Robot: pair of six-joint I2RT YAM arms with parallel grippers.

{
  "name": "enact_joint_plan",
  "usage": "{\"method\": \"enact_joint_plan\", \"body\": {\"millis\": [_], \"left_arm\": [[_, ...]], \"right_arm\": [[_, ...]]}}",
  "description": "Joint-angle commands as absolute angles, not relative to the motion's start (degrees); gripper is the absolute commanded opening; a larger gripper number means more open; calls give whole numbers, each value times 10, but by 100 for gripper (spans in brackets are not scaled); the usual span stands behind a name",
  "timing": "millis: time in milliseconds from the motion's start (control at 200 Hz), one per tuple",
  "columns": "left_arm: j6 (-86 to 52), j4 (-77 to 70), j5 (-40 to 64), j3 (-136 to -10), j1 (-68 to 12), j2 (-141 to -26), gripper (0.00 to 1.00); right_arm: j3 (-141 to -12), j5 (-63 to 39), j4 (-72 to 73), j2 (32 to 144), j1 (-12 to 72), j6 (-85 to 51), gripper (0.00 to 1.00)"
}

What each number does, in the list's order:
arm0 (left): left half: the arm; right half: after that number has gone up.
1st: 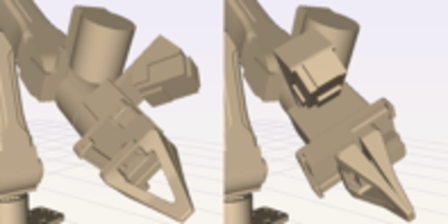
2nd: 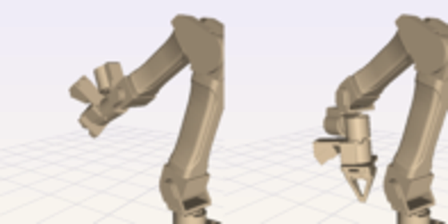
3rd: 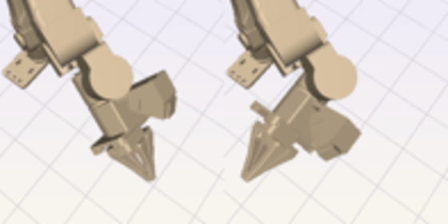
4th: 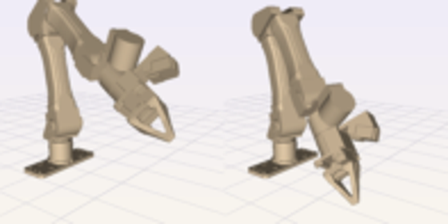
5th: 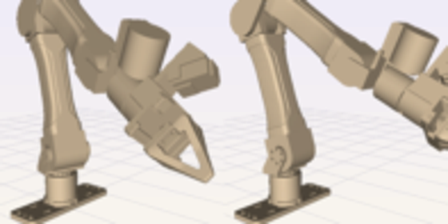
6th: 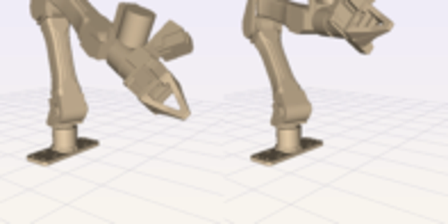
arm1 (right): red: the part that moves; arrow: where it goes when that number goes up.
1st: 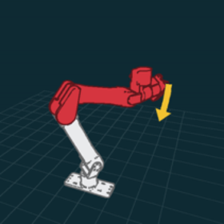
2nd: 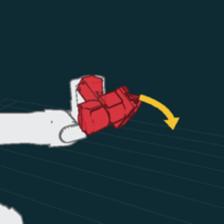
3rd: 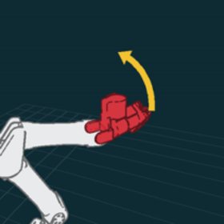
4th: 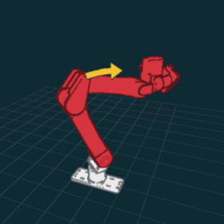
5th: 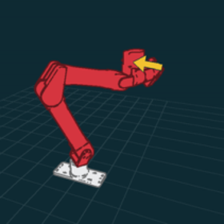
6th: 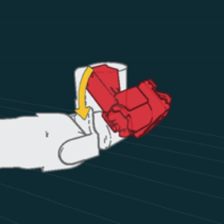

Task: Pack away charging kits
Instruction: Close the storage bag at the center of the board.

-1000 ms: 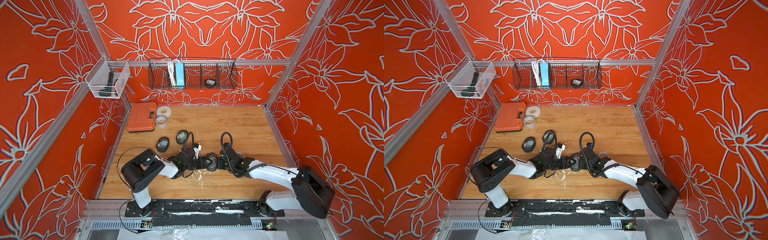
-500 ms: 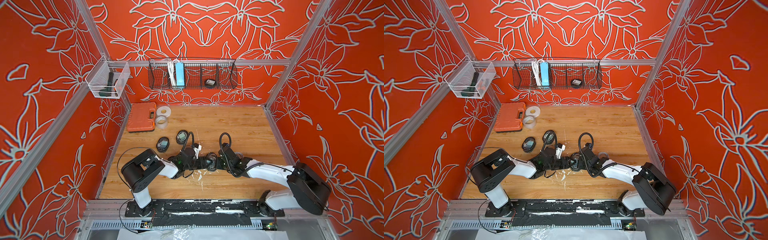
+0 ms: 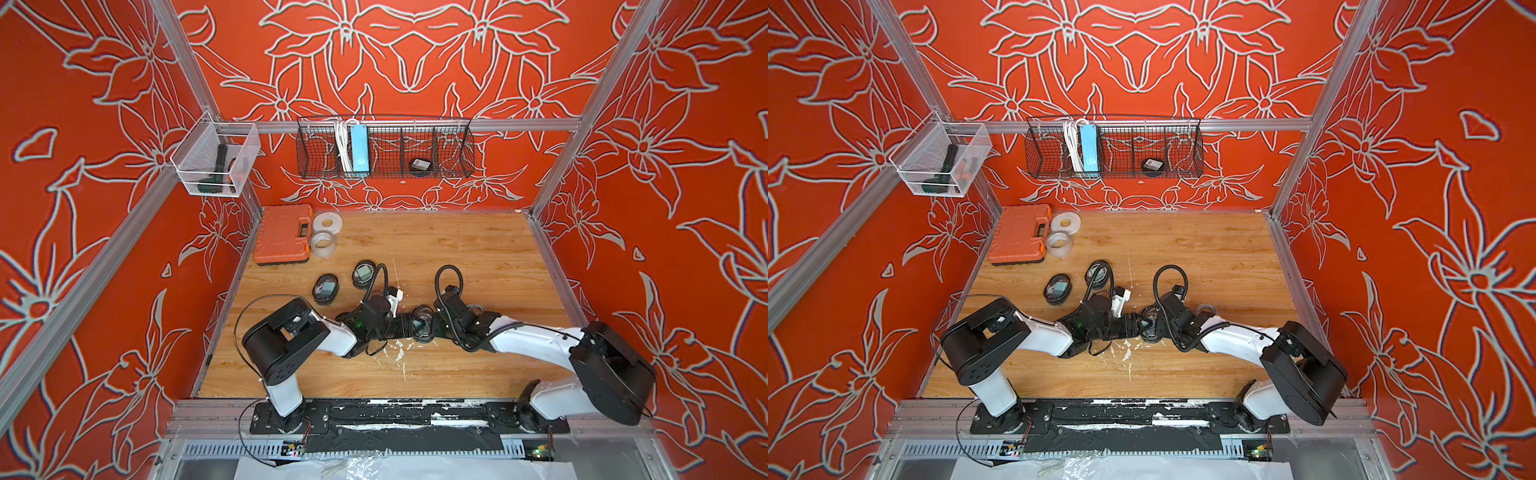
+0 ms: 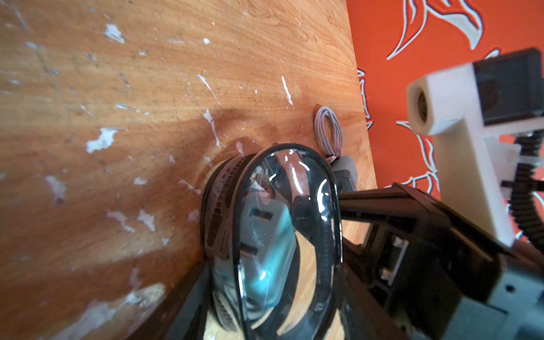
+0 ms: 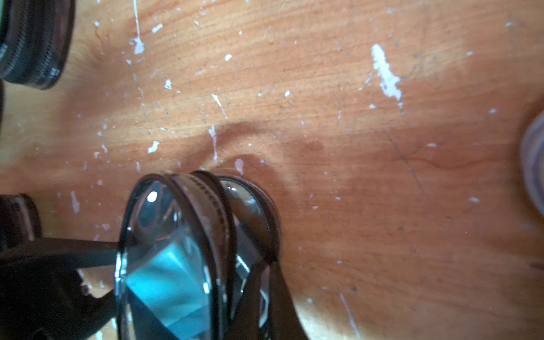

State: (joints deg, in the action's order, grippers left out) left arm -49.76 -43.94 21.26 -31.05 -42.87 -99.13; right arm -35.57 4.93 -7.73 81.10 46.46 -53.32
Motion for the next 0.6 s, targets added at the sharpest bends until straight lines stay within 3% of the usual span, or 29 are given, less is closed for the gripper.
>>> {"method": "enact_joint_plan", "body": {"millis": [0,210,355,596], "left_arm": [[-499,-453,219,-307,-435,-992,63],[-499,-457,220,-304,-435,-991,63],[-501,-460,221,-303,-436,-994,63],[-504,-469,219,-296,-439,-991,63]], "right_arm": [[-362,71,-139,812,471,-535,15],[-364,44,-111,832,478,-527,17],[-373,27,-99,847,479,-524,0],[-390,-15,-95,838,479,-525,0]]}}
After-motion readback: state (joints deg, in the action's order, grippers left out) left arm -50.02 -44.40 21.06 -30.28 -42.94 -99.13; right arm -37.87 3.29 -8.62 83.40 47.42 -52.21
